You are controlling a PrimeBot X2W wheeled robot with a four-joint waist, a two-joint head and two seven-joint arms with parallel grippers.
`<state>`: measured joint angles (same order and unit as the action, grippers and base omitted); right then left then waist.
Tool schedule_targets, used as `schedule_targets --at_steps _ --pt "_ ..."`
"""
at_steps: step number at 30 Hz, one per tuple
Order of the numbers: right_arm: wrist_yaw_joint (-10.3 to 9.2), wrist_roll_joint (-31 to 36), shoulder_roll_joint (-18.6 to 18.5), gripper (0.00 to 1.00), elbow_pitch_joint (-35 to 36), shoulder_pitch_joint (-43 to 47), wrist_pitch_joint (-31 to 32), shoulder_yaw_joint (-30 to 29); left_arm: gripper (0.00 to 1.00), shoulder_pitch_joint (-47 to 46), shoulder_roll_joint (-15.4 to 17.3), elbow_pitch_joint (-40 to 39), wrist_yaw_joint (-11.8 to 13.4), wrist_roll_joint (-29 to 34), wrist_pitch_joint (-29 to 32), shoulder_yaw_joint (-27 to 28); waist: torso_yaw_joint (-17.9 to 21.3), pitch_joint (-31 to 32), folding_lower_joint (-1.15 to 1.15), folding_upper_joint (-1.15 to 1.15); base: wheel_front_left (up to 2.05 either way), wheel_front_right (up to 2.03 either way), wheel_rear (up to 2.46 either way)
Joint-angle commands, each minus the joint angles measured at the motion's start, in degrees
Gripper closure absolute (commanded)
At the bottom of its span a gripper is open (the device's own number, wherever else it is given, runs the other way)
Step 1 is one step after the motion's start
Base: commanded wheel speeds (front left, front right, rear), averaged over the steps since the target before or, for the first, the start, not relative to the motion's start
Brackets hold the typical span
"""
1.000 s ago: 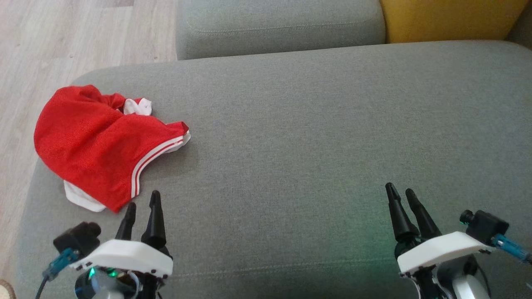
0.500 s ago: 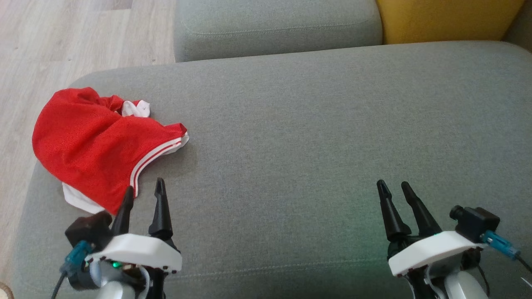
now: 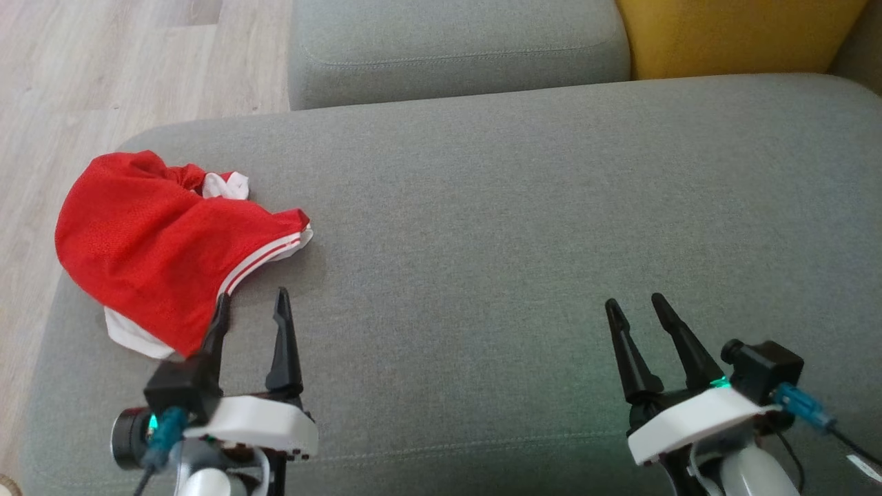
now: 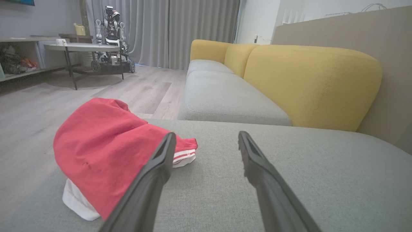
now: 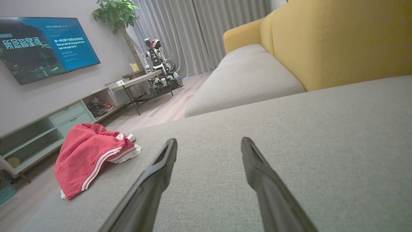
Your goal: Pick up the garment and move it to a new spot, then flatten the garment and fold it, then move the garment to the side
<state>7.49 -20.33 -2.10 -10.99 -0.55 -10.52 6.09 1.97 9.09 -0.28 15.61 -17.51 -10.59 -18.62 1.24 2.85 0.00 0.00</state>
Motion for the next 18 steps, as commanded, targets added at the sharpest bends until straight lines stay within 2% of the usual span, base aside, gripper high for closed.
schedule_targets --at_steps 1,18 --pt "0.0 1.92 -0.61 0.0 2.5 -3.29 -0.99 1.62 0.0 -3.75 1.09 -2.61 0.55 2.0 -0.89 0.89 0.07 0.01 0.0 0.0 0.0 0.0 0.0" --pt "0.0 12.11 -0.74 0.0 4.28 -4.07 -3.69 2.49 0.0 -3.19 0.74 -4.83 1.71 11.79 -3.61 1.48 0.9 0.09 0.0 0.0 0.0 0.0 0.0"
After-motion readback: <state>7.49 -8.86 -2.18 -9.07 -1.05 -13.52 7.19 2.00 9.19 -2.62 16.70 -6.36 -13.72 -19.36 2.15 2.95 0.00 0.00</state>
